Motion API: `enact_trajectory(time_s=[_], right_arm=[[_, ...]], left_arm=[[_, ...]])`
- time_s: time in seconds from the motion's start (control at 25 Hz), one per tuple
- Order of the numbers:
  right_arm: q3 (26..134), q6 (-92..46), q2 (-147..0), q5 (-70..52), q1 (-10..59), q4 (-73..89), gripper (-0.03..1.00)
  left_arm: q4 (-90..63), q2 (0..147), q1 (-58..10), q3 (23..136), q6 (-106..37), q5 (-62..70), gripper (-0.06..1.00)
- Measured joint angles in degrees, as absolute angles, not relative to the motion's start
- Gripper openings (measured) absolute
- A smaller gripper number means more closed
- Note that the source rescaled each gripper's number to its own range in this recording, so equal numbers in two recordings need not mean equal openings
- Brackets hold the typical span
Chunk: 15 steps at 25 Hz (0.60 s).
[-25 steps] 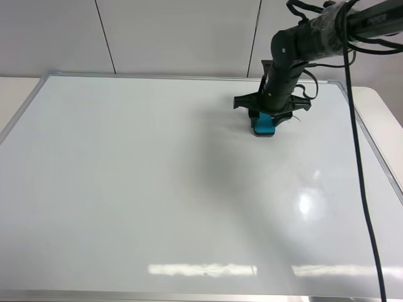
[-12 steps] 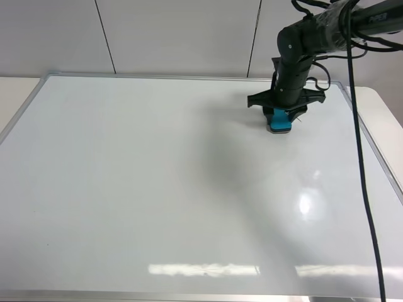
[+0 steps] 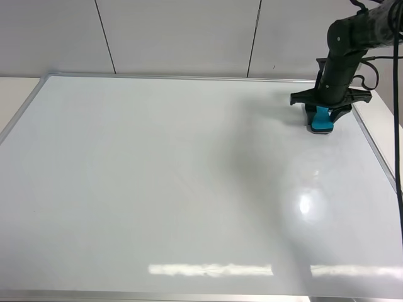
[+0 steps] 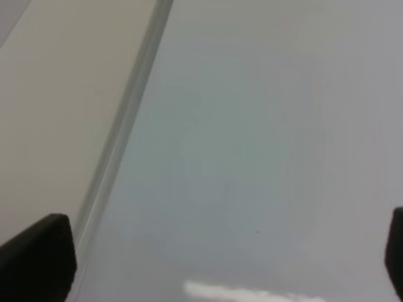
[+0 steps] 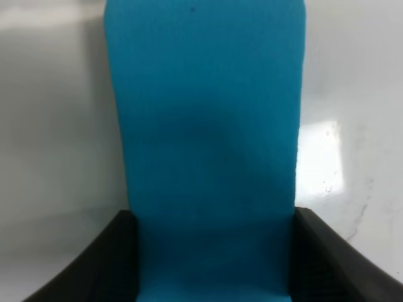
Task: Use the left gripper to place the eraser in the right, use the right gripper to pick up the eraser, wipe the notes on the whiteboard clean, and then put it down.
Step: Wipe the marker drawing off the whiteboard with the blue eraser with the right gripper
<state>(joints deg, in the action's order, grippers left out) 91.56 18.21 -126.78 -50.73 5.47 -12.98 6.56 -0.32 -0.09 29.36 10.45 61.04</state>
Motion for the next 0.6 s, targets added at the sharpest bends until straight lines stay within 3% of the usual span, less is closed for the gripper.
enact_trajectory(time_s=[0.24, 0.6], right_arm=[[91.6, 16.1, -126.6, -48.7, 8.2, -12.9, 0.02], [91.4, 15.0, -127.1, -41.5, 21.9, -7.0, 0.02]], left_arm=[[6.6, -0.3, -0.1, 29.4, 10.5, 61.0, 1.0], [6.6, -0.3, -0.1, 29.4, 10.5, 61.0, 1.0]])
